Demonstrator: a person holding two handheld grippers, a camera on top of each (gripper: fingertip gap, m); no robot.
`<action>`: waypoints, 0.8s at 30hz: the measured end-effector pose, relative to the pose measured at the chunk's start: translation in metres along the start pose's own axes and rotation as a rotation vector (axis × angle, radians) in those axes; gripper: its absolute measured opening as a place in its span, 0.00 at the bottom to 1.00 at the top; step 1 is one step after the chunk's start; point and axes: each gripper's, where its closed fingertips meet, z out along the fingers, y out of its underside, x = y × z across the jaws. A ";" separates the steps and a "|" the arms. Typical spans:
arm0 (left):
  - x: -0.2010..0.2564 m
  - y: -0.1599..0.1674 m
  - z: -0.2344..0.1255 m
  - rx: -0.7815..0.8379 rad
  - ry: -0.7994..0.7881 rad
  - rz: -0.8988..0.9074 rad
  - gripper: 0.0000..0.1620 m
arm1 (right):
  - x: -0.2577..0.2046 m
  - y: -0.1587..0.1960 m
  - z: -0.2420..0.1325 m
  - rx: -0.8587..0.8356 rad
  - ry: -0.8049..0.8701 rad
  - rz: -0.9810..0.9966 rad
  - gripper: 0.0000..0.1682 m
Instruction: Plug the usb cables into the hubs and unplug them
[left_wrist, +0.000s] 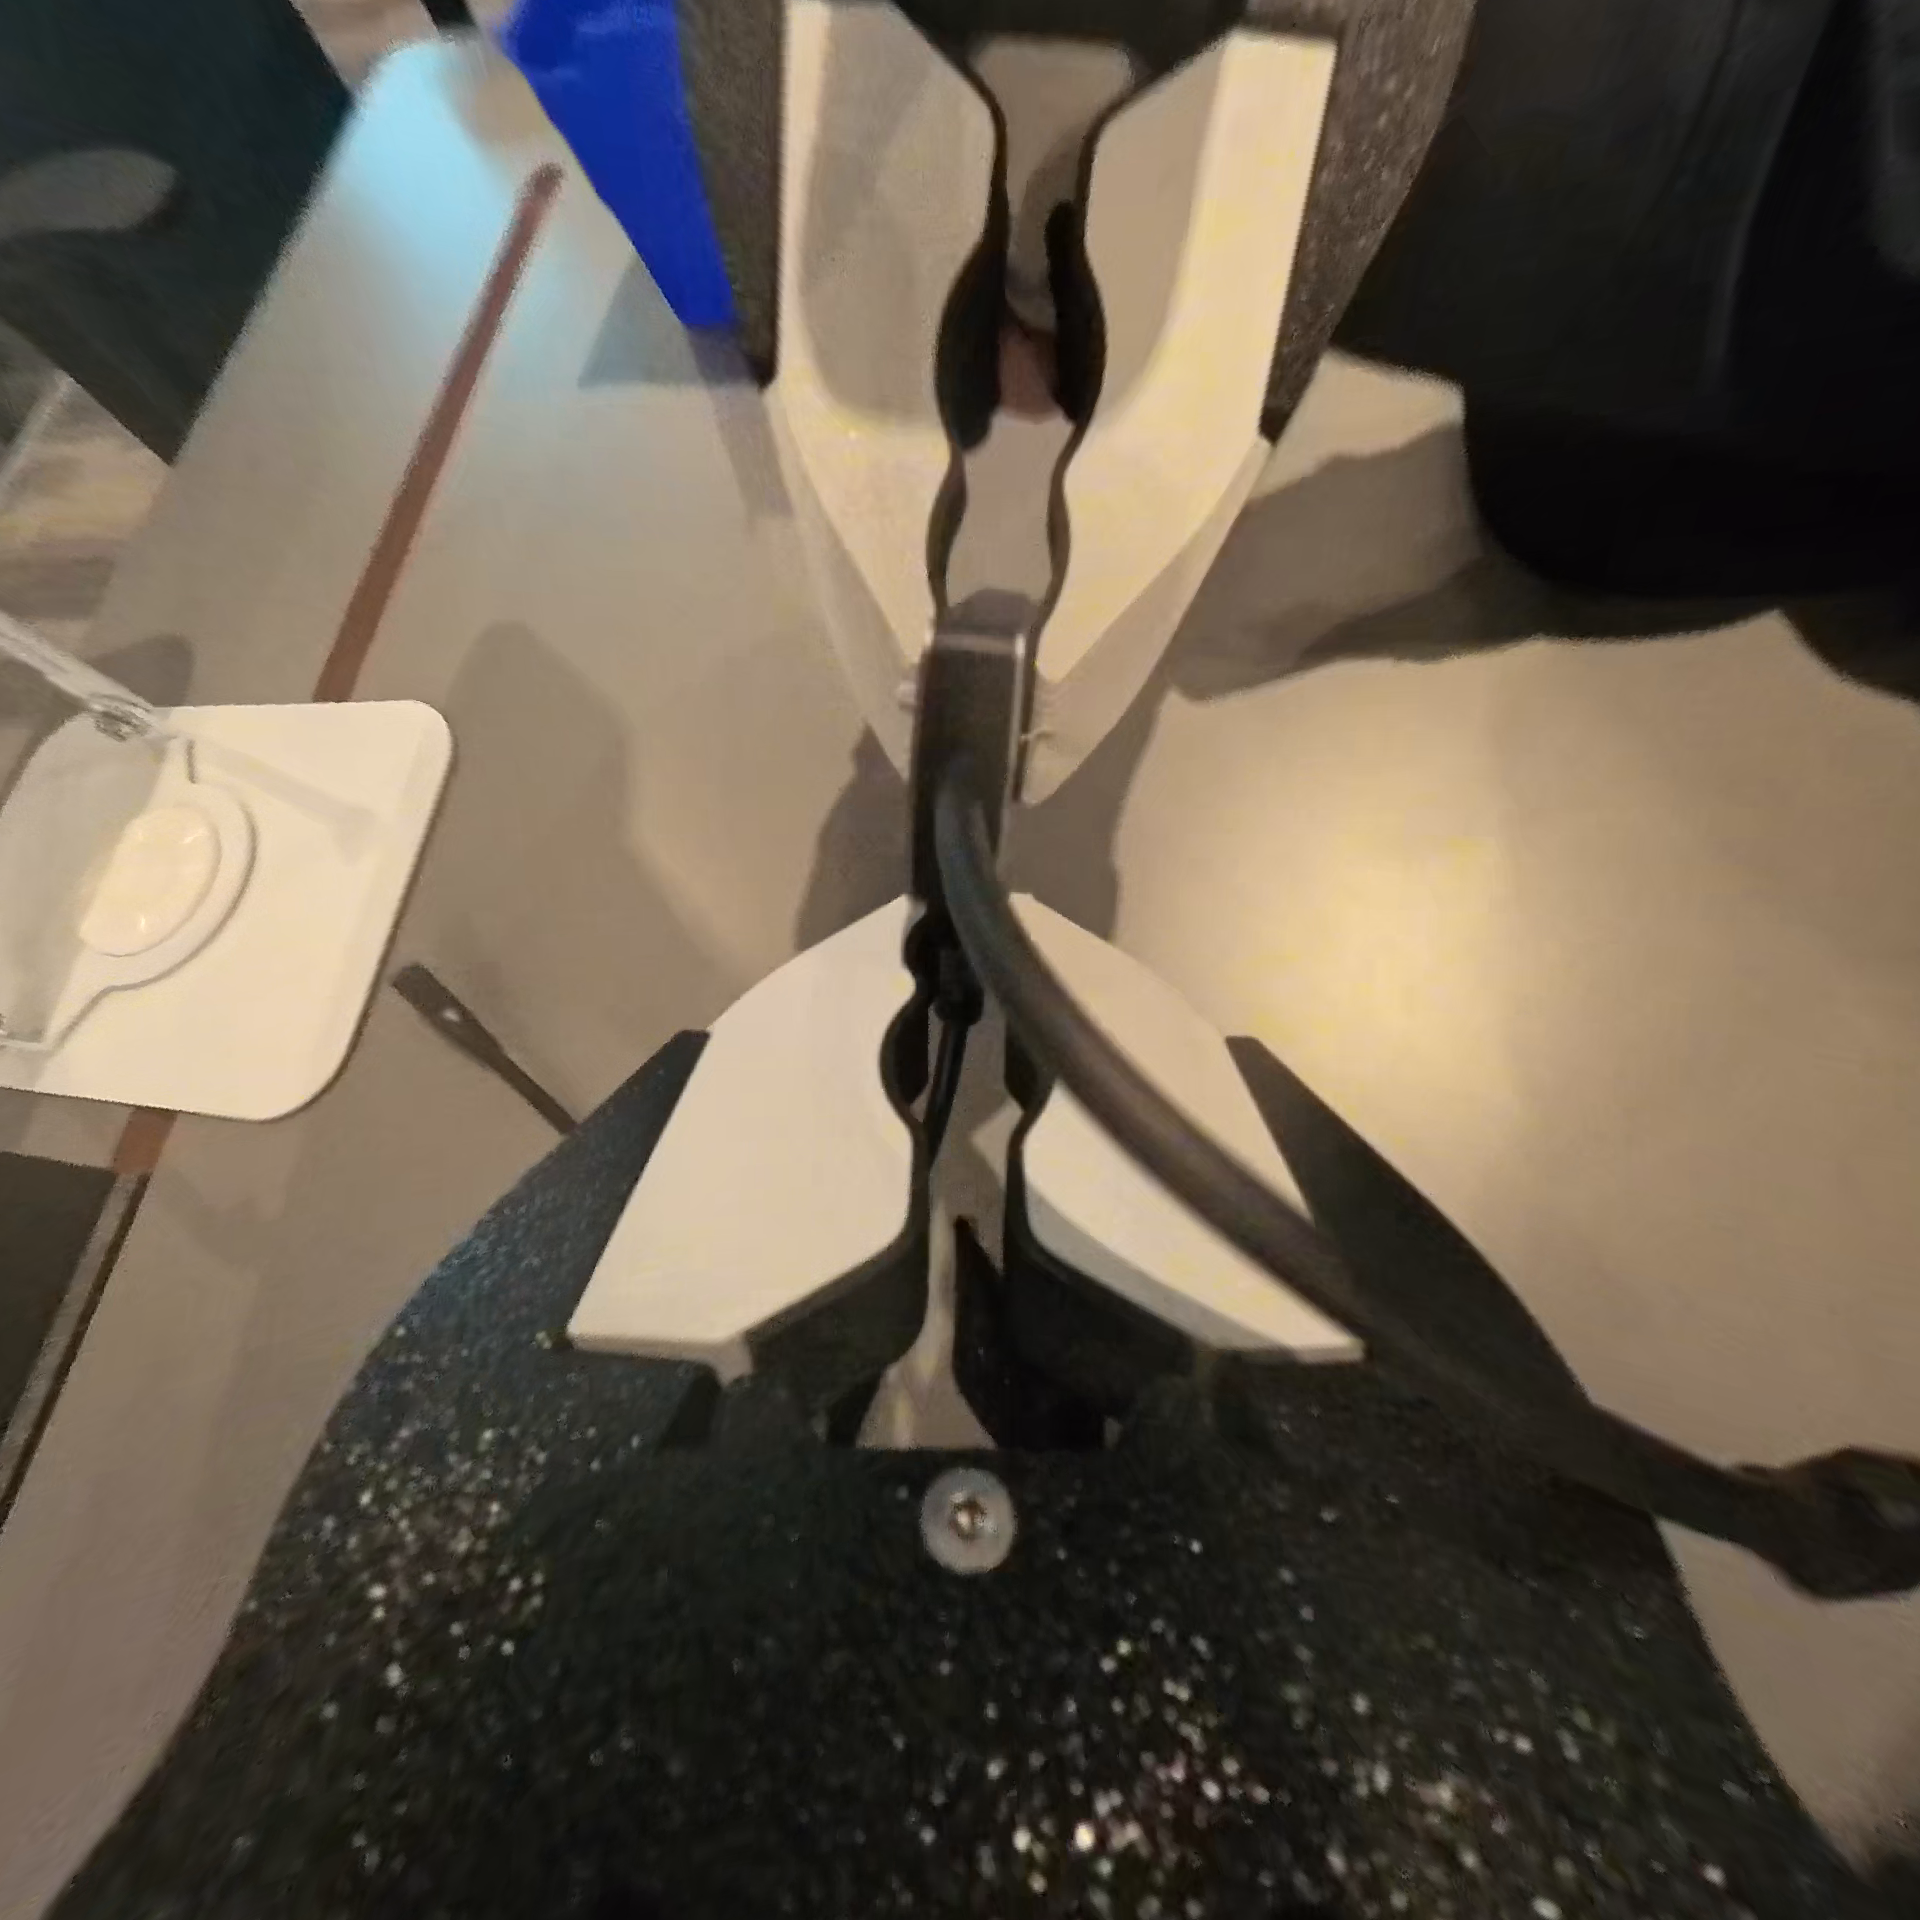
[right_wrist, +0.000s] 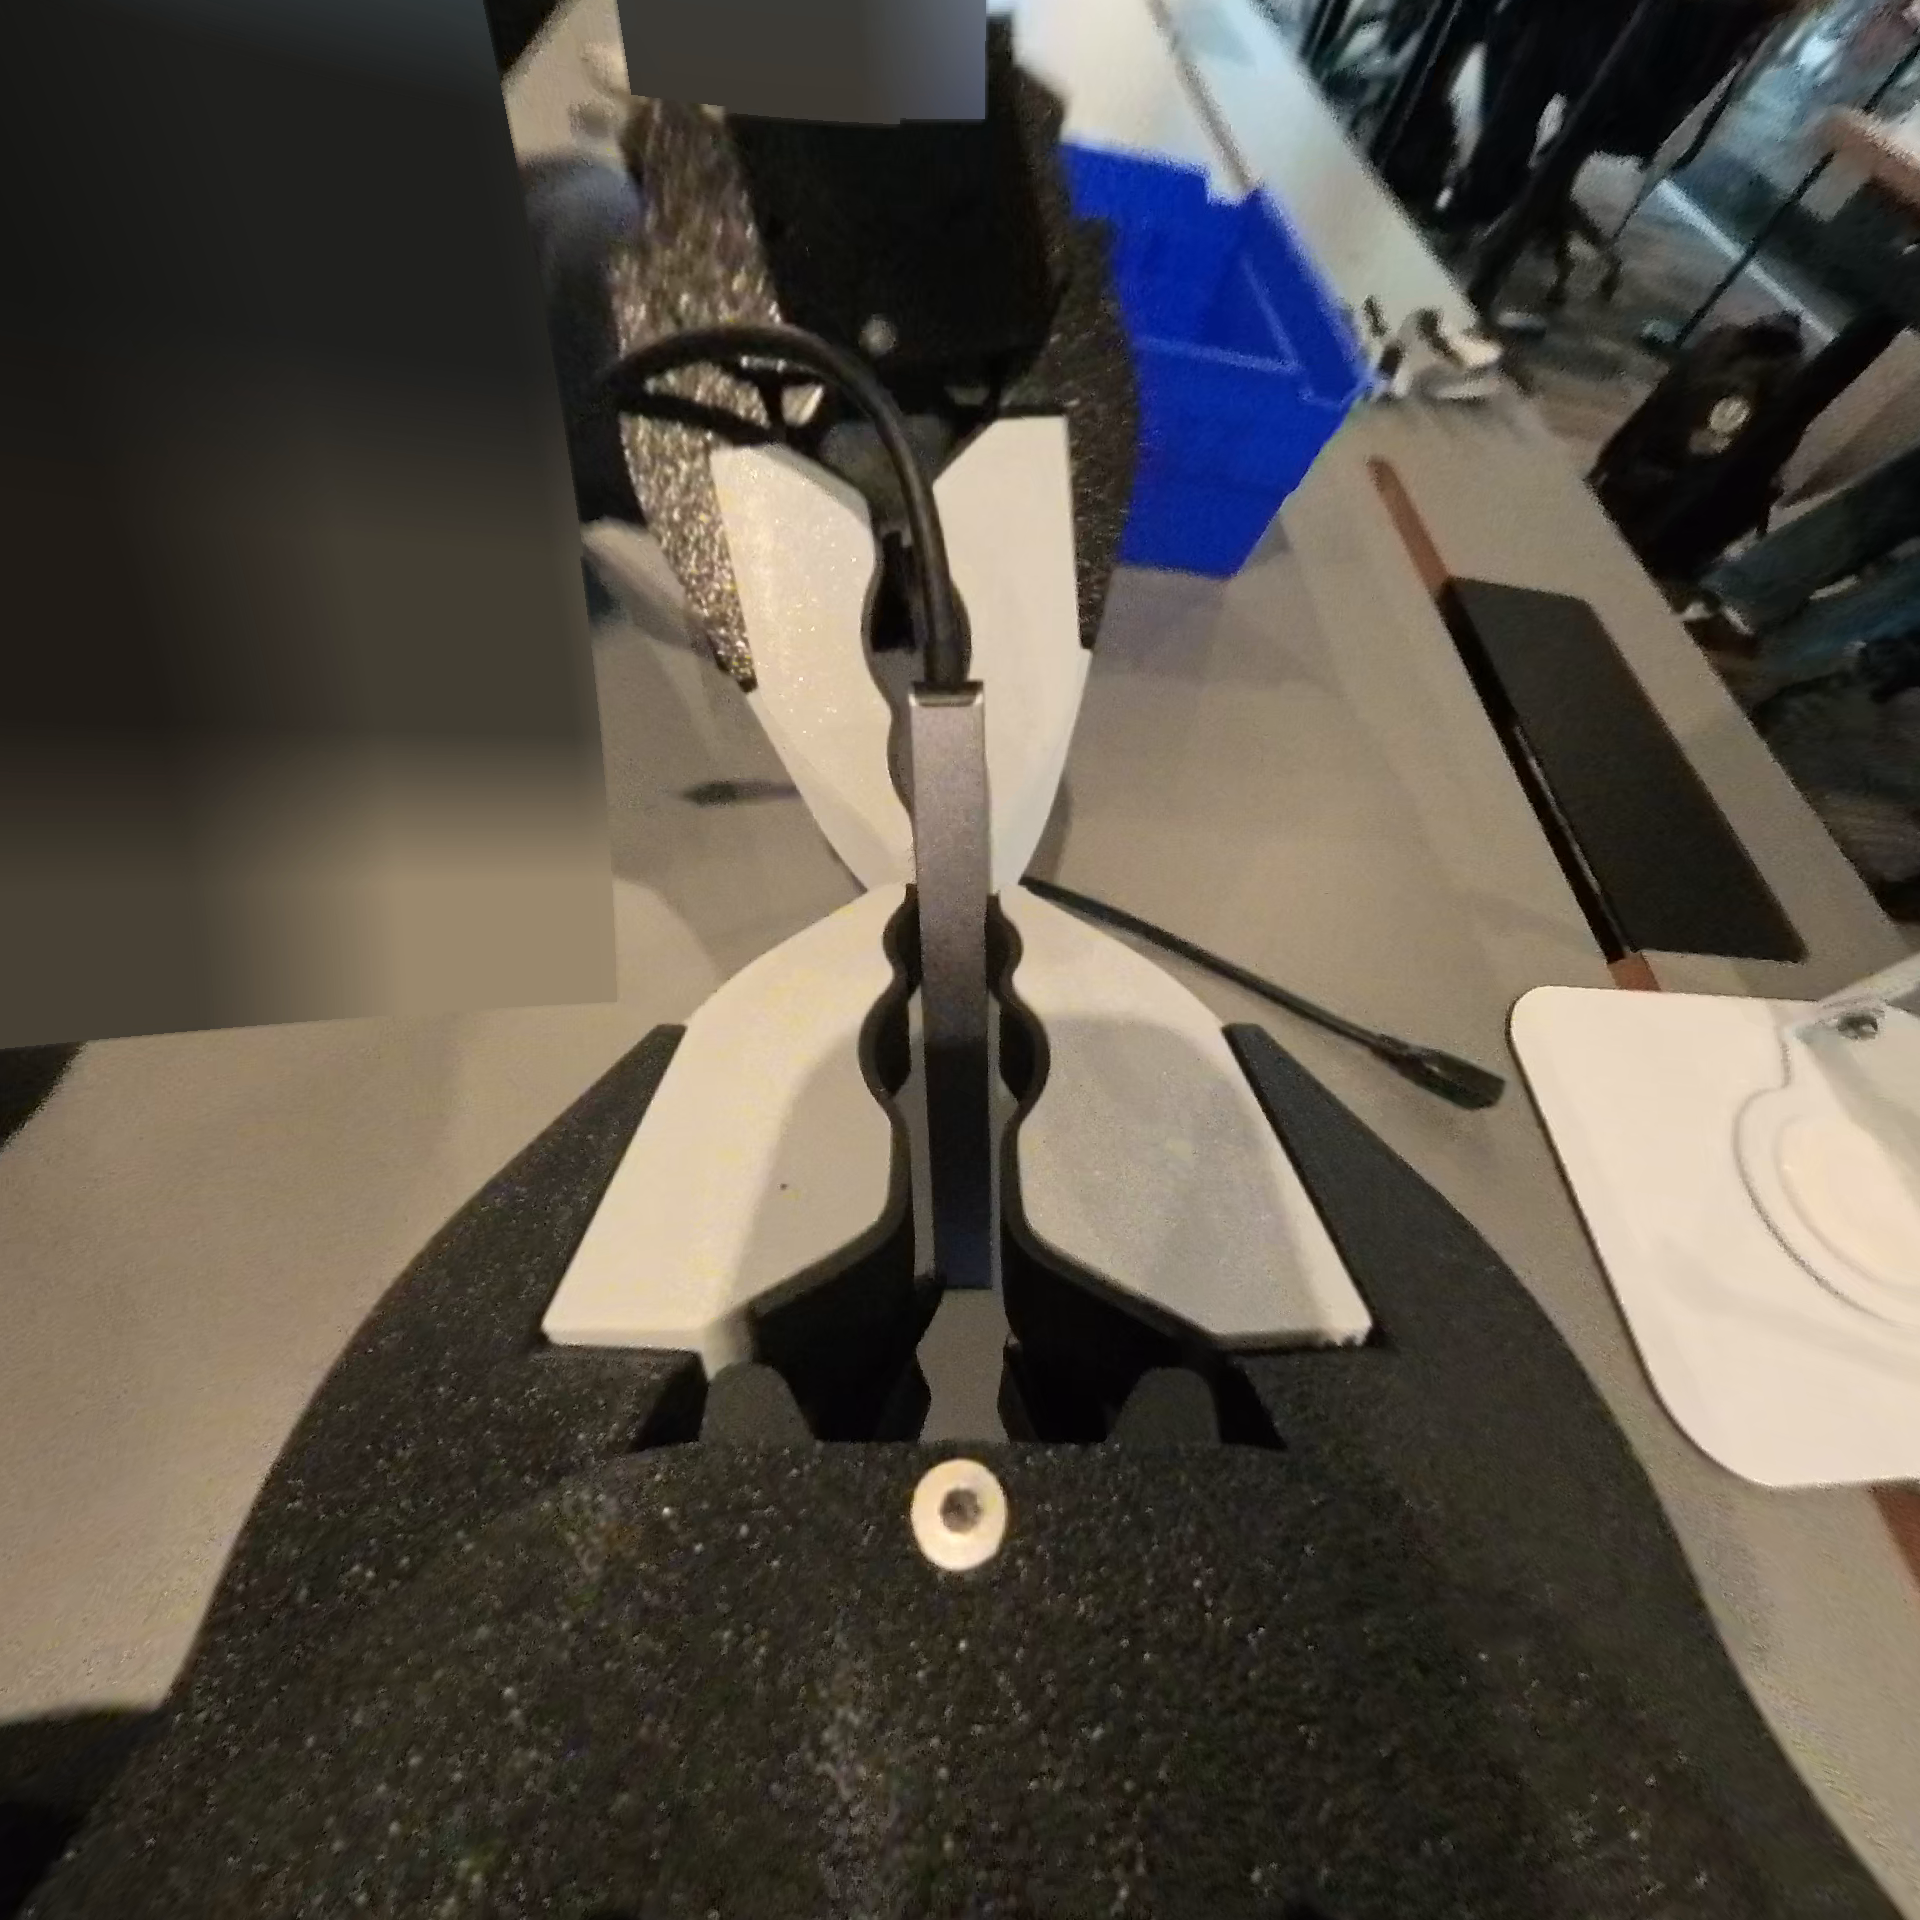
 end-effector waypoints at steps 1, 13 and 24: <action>-0.004 -0.005 -0.002 0.043 -0.018 -0.019 0.05 | 0.004 -0.003 -0.004 0.054 -0.001 0.037 0.07; -0.005 -0.016 -0.006 0.158 -0.009 0.015 0.05 | 0.008 -0.023 -0.019 0.302 -0.082 0.167 0.07; -0.002 -0.006 -0.004 0.060 -0.022 0.086 0.05 | 0.002 -0.016 -0.010 0.262 -0.107 0.189 0.07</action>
